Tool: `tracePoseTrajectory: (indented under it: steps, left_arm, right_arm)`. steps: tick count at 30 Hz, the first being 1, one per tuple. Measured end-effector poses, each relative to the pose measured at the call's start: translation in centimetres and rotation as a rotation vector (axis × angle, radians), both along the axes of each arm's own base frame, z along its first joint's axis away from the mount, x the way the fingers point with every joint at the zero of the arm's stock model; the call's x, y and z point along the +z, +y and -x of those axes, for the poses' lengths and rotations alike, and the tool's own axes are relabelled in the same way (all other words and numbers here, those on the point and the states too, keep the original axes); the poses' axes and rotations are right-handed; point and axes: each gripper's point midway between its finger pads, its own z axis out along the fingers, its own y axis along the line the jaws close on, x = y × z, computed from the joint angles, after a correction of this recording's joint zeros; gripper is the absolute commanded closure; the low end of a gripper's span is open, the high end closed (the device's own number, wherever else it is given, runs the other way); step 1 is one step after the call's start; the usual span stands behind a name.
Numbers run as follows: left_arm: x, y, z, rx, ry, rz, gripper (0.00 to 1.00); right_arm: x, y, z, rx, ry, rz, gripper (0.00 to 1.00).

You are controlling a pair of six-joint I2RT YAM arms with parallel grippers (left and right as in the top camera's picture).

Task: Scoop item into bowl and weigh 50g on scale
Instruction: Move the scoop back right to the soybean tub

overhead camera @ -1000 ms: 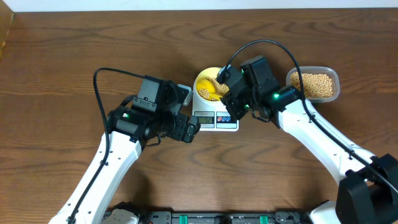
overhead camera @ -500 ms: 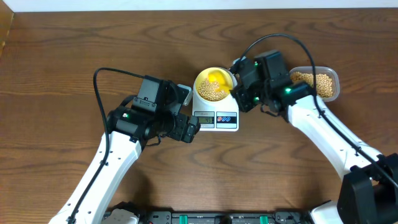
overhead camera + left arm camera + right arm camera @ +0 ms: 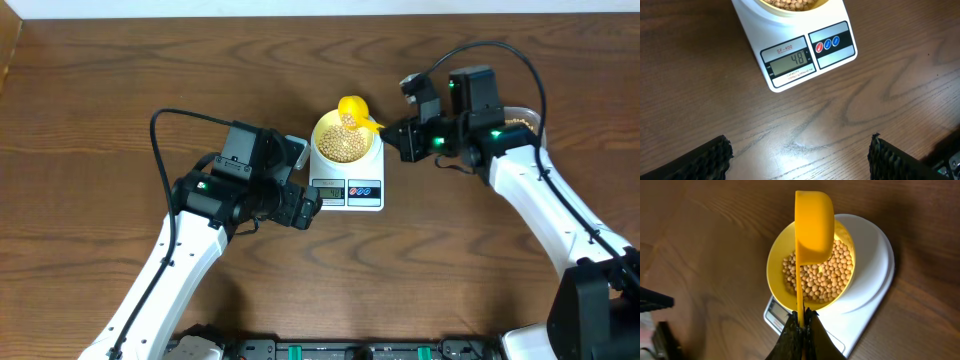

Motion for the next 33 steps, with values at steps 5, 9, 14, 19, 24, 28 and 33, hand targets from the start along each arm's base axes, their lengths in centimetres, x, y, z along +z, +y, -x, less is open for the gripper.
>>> tracePoseTrajectory:
  steps: [5, 9, 14, 19, 24, 28, 33]
  left_arm:
    - [0.0, 0.0, 0.0, 0.000, 0.000, 0.000, 0.11]
    - [0.0, 0.0, 0.0, 0.000, 0.000, 0.000, 0.11]
    - [0.0, 0.0, 0.0, 0.000, 0.000, 0.000, 0.11]
    - [0.0, 0.0, 0.0, 0.000, 0.000, 0.000, 0.11]
    - [0.0, 0.0, 0.0, 0.000, 0.000, 0.000, 0.11]
    - [0.0, 0.0, 0.0, 0.000, 0.000, 0.000, 0.11]
    - [0.0, 0.0, 0.0, 0.000, 0.000, 0.000, 0.11]
  right_arm:
    - [0.8, -0.5, -0.2, 0.004, 0.011, -0.063, 0.99]
    - [1.6, -0.7, -0.5, 0.014, -0.007, -0.107, 0.99]
    - [2.2, -1.7, -1.3, -0.001, -0.030, -0.134, 0.99]
    - [2.6, -3.0, -2.0, -0.029, -0.045, -0.150, 0.99]
    - [2.9, -4.5, -2.6, -0.057, -0.051, -0.165, 0.99]
    - [3.5, -5.6, -2.9, -0.063, -0.060, -0.201, 0.99]
    - [3.9, -7.2, -3.2, -0.089, -0.057, -0.226, 0.99]
